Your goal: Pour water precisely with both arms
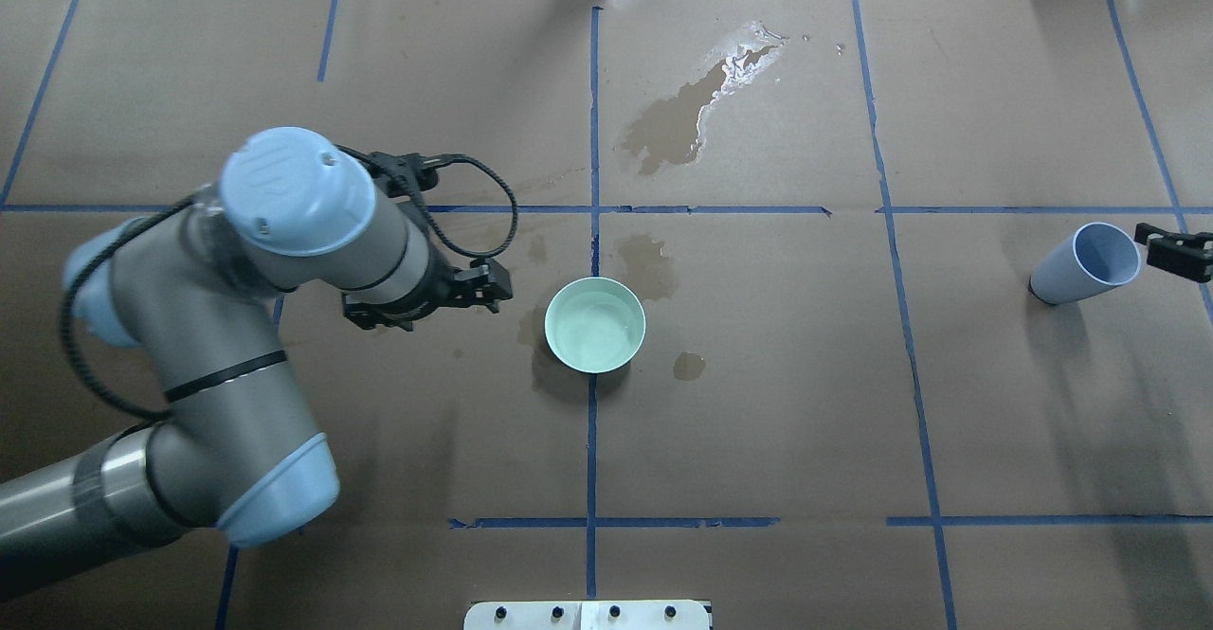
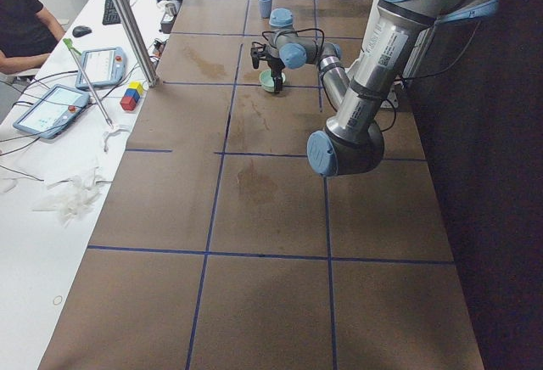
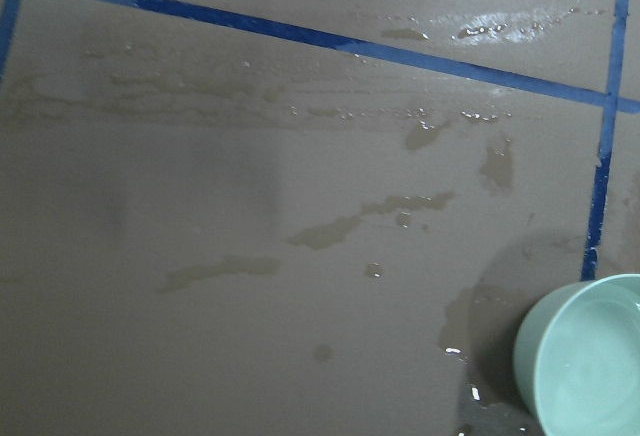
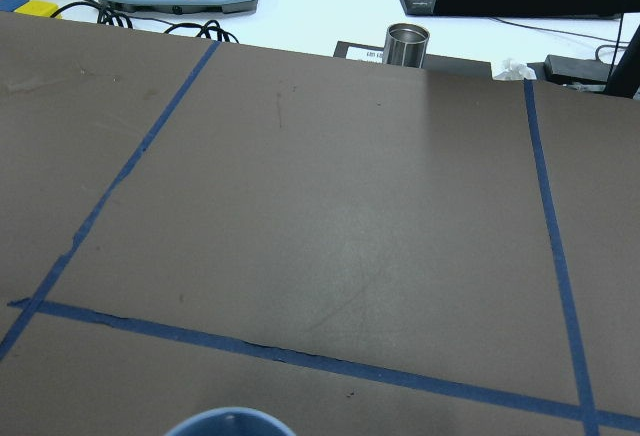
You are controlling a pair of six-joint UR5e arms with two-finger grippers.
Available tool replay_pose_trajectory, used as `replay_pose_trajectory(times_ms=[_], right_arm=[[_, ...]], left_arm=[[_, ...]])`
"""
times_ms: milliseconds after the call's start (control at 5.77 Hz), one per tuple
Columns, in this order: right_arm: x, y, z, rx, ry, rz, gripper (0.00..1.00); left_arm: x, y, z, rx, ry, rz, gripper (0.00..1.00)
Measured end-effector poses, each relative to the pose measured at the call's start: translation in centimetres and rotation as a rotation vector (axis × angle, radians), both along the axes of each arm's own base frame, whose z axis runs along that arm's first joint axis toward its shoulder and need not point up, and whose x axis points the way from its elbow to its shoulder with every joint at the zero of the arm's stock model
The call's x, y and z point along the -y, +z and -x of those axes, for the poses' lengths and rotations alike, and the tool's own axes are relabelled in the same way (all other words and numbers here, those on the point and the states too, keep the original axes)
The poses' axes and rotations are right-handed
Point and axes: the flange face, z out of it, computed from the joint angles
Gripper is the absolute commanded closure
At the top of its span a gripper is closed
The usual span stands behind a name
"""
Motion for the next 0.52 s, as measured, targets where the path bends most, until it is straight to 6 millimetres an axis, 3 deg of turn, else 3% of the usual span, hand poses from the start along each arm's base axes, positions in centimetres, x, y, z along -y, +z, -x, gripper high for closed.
replay_pose_trajectory(times_ms=[173,520], right_arm=[[1.5,-0.2,-2.6,-0.008,-0.064,0.04,0.0],[2.9,0.5,-7.1,-0.06,-0.191,0.114,0.0]], left_arm=[[0.8,0.0,-2.1,-0.023,-0.012,0.013,0.0],[0.7,1.2,-5.9,-0.036,-0.003,0.034,0.0]])
